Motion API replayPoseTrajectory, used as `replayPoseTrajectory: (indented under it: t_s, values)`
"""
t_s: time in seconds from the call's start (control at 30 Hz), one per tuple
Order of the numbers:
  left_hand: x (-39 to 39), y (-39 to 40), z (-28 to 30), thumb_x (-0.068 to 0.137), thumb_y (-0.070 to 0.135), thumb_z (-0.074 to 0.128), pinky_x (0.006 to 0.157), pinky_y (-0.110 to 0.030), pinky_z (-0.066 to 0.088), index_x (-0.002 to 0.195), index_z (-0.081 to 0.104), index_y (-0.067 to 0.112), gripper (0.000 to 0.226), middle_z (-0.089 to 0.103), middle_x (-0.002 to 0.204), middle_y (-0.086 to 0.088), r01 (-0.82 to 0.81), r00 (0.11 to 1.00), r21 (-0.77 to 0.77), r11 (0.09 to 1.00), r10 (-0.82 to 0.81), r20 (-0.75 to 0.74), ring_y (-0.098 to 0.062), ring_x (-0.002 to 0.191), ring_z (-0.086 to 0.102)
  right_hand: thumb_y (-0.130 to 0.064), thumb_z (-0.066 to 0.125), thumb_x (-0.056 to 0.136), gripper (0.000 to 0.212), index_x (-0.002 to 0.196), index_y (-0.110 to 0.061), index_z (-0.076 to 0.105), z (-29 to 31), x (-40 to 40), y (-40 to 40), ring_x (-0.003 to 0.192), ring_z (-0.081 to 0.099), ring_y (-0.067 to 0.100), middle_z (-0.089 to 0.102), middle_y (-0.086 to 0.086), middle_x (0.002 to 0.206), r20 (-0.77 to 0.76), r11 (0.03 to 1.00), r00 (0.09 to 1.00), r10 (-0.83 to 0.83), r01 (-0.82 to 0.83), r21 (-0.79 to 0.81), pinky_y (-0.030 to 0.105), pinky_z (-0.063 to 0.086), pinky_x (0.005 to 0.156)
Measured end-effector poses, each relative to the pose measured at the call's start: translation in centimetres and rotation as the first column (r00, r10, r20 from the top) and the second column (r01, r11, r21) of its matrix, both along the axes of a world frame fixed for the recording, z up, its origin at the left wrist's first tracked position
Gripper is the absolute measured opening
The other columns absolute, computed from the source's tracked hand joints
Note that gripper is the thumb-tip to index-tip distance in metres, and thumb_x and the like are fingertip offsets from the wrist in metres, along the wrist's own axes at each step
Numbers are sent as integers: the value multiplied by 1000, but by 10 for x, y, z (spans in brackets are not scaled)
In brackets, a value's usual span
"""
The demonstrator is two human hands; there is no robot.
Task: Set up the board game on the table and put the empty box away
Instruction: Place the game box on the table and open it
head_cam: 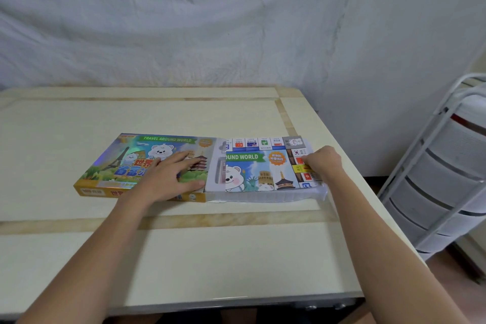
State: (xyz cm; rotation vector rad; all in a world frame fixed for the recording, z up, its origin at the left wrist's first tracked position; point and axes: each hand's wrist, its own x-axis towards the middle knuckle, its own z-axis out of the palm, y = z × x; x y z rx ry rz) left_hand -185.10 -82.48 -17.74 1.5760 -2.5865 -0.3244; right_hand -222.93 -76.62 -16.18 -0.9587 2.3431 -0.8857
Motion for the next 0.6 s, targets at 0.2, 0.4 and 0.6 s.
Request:
replayPoseTrajectory:
  t_s: [0.2,0.4,0.6]
  values:
    - [13,16,-2,57,91,21,120,-49,10,147,30,49,99,17,162,13,-75,997,5,997,75,14,-11,149,16,-16,56,90,12,86,-6,52,-5,-5,5,71,60,26,63,13,86,-82,1000,997,-16,16,-7,26,38,49]
    - [31,33,2,55,90,30,120,-51,9,145,34,48,100,19,161,14,-110,993,77,991,112,-30,-12,148,18,-14,52,93,11,94,-3,50,-7,1,10,77,54,28,61,15,93,-121,1000,992,21,-22,-5,26,30,47]
    - [-13,25,28,87,52,53,111,-44,32,137,53,20,60,43,143,-7,-125,957,-134,983,84,-279,-27,135,37,-30,50,98,32,105,0,59,-10,-3,11,59,50,13,66,14,95,-97,999,995,27,-31,-34,23,30,46]
